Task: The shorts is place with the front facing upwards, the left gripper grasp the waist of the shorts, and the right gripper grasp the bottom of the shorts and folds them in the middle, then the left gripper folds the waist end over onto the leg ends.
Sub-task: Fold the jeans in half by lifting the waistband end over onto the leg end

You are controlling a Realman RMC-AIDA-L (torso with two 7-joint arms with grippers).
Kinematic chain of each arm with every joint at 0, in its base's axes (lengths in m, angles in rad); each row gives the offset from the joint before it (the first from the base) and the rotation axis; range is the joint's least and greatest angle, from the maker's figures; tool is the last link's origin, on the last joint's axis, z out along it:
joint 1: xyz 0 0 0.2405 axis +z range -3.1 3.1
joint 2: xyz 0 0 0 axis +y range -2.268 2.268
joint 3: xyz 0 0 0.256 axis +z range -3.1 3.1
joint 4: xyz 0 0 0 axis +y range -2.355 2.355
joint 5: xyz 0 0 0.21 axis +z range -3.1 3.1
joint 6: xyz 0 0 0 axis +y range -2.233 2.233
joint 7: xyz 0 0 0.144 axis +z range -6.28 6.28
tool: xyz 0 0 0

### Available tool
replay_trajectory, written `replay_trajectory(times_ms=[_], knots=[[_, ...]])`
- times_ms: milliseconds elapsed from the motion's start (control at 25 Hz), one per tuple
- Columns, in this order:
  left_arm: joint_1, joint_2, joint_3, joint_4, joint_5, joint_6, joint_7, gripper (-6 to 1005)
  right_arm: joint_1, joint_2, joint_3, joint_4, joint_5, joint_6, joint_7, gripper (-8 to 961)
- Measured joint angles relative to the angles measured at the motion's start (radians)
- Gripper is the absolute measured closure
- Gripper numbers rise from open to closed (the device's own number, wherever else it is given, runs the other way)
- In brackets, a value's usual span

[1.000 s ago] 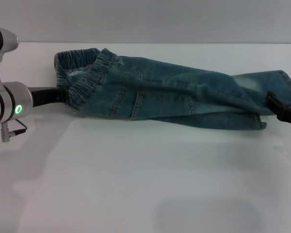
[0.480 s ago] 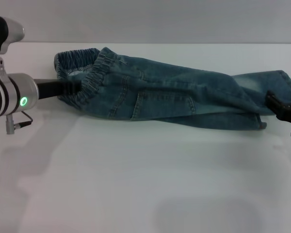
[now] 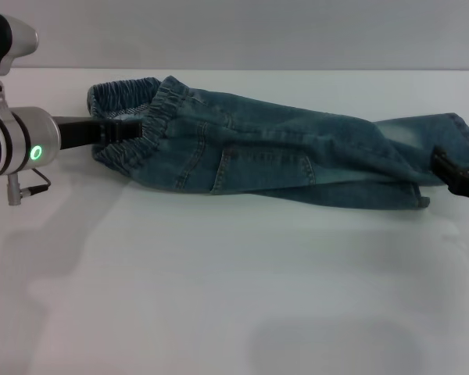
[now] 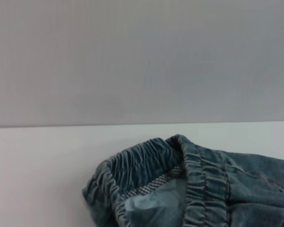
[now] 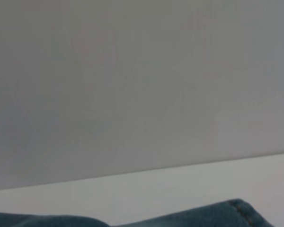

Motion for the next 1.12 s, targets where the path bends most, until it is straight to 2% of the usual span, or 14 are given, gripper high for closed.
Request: replay_trajectory(times_ms=[280, 400, 520, 600, 840, 1120], knots=[[-0.006, -0.001, 0.005, -0.006, 0.001, 0.014, 0.008, 198, -0.007, 0.001, -0.009, 0.037, -0.091, -0.036, -0.005, 124], [0.011, -0.002, 0.015, -0.019, -0.001, 0.071, 0.027, 202, -0.028, 0.005, -0.039, 0.041, -0.17, -0.153, -0.006, 125], [0.079, -0.002, 0.08, -0.064, -0.005, 0.237, 0.044, 206, -0.045, 0.004, -0.069, 0.041, -0.193, -0.284, -0.006, 125], [0.091, -0.002, 0.088, -0.076, -0.006, 0.256, 0.044, 209, -0.047, 0.003, -0.076, 0.042, -0.194, -0.32, -0.006, 125], [0.074, 0.0, 0.077, -0.05, -0.007, 0.231, 0.04, 216, -0.035, 0.002, -0.078, 0.034, -0.195, -0.317, 0.0, 124], [0.001, -0.001, -0.013, 0.041, -0.009, 0.106, 0.03, 226, -0.05, 0.003, -0.073, 0.023, -0.19, -0.292, 0.004, 124]])
